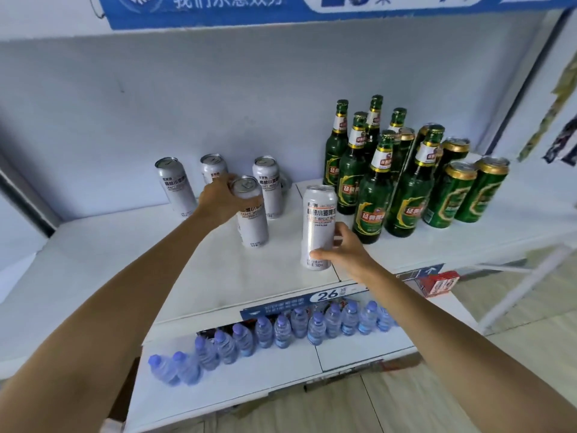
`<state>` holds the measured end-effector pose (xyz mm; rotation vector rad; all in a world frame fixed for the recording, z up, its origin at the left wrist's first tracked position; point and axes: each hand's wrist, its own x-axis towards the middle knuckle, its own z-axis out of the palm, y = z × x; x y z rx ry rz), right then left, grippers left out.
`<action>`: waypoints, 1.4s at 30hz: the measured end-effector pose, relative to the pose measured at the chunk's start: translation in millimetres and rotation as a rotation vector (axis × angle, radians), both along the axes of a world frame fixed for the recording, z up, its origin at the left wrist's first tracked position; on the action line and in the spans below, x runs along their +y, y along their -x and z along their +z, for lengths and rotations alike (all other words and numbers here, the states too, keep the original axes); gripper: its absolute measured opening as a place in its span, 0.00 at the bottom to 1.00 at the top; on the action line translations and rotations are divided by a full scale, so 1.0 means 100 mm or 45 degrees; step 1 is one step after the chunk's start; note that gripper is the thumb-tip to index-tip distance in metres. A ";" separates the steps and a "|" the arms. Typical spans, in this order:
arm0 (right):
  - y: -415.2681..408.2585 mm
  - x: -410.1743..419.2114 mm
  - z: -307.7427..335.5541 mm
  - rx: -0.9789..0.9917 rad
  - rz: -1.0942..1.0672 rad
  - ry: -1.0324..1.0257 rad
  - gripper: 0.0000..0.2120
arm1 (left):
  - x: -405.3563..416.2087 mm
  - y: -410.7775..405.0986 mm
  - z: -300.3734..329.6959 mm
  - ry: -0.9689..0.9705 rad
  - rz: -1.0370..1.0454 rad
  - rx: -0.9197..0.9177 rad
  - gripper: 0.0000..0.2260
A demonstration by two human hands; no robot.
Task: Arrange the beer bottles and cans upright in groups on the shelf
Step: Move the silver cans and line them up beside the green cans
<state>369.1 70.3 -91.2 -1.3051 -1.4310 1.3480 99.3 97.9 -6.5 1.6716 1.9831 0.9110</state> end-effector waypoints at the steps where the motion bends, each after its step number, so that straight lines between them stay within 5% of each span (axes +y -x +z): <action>1: -0.10 -0.07 -0.01 0.029 -0.010 -0.019 0.32 | -0.07 -0.08 0.05 0.003 -0.020 0.007 0.32; 10: -1.74 -0.64 0.03 -0.095 -0.127 -0.224 0.33 | -0.66 -1.50 0.40 0.024 -0.340 0.005 0.18; 17: -3.25 -0.86 0.16 -0.225 -0.234 -0.274 0.33 | -0.74 -2.93 0.53 -0.030 -0.480 0.011 0.26; 21: -3.87 -0.81 0.22 -0.253 -0.317 -0.270 0.33 | -0.63 -3.70 0.63 -0.026 -0.595 0.021 0.21; 29: -4.81 -0.04 0.32 -0.315 -0.372 -0.248 0.37 | 0.12 -4.81 0.67 -0.036 -0.740 -0.001 0.24; 36: -5.38 0.78 0.44 -0.335 -0.409 -0.223 0.36 | 0.96 -5.39 0.75 -0.061 -0.701 -0.036 0.39; 42: -5.63 1.66 0.38 -0.330 -0.364 -0.194 0.34 | 1.67 -5.70 0.80 -0.041 -0.628 -0.024 0.24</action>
